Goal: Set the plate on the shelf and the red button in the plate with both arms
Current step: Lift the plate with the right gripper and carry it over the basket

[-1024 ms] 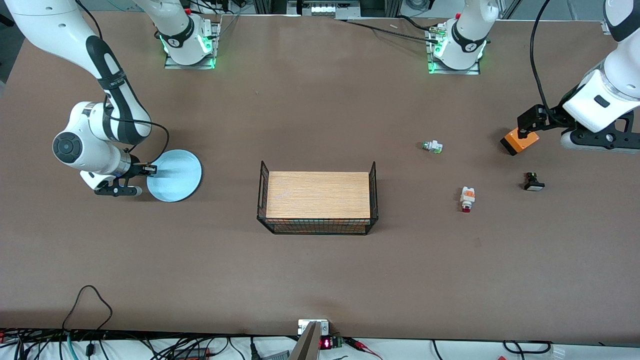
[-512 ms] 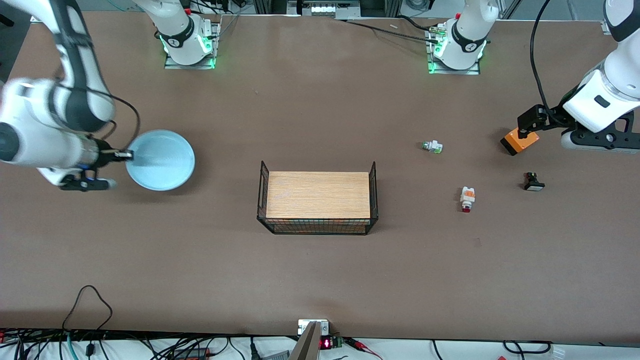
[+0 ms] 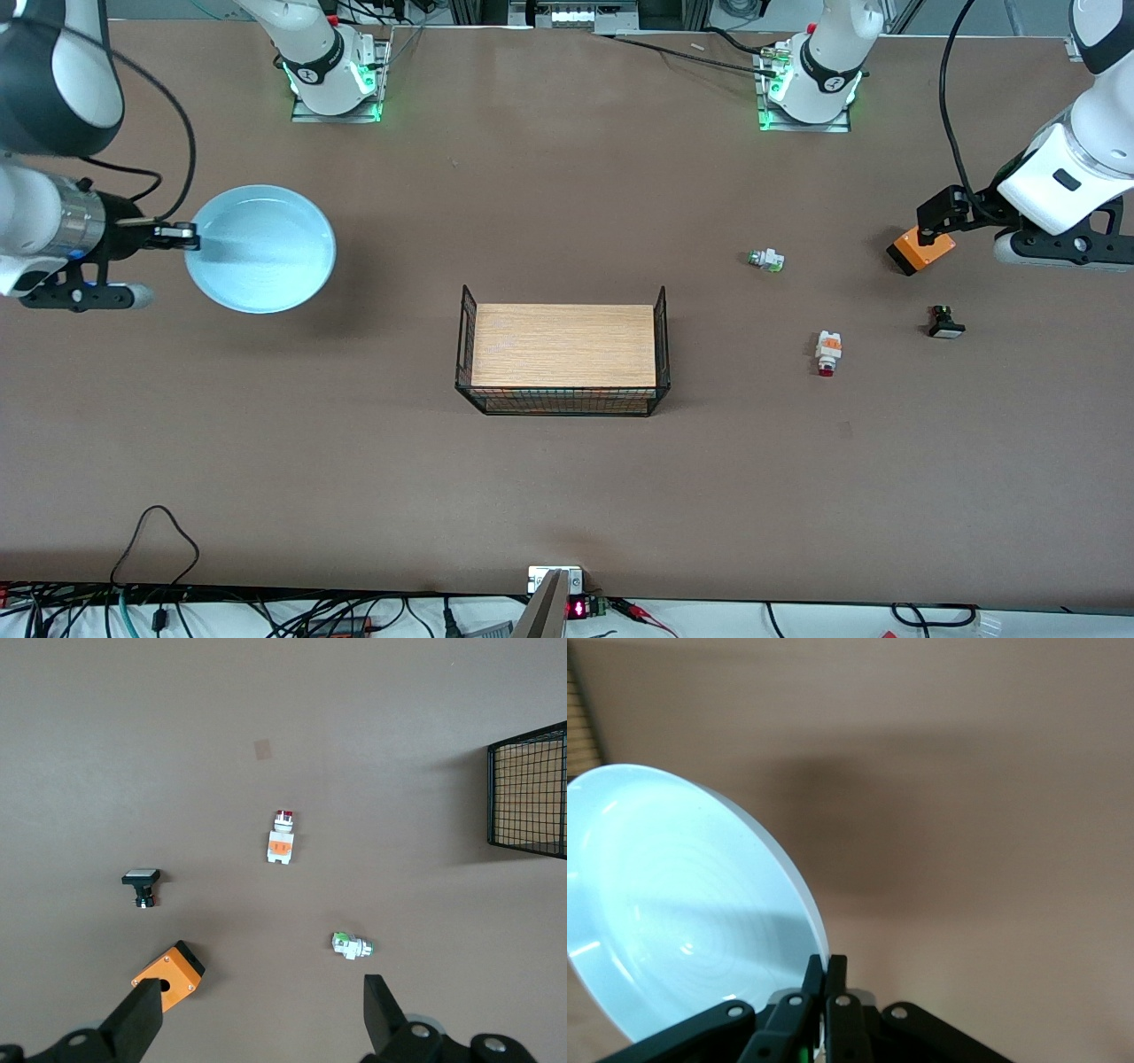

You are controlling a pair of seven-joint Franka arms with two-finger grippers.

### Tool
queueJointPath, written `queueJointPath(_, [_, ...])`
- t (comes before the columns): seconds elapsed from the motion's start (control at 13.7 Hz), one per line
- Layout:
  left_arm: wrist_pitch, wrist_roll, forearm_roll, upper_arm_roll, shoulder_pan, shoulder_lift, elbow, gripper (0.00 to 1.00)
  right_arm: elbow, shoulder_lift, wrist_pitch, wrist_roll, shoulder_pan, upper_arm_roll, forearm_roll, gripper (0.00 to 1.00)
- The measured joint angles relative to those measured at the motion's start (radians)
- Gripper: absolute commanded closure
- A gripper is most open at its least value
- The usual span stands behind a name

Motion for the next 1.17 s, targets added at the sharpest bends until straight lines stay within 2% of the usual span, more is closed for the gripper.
queueJointPath(0.44, [0.000,0.000,0.000,0.000,0.000,0.000,0.000,0.00,0.049,0.011,-0.009,0.441,0.154,0.015,0.210,1.00])
queueJointPath(0.88, [0.000,0.000,0.000,0.001,0.001,0.000,0.000,0.00,0.051,0.079,0.268,0.978,0.421,0.020,0.222,1.00])
queueJointPath(1.17, [0.000,0.000,0.000,0.001,0.001,0.000,0.000,0.00,0.047,0.174,0.440,1.153,0.465,0.020,0.222,1.00])
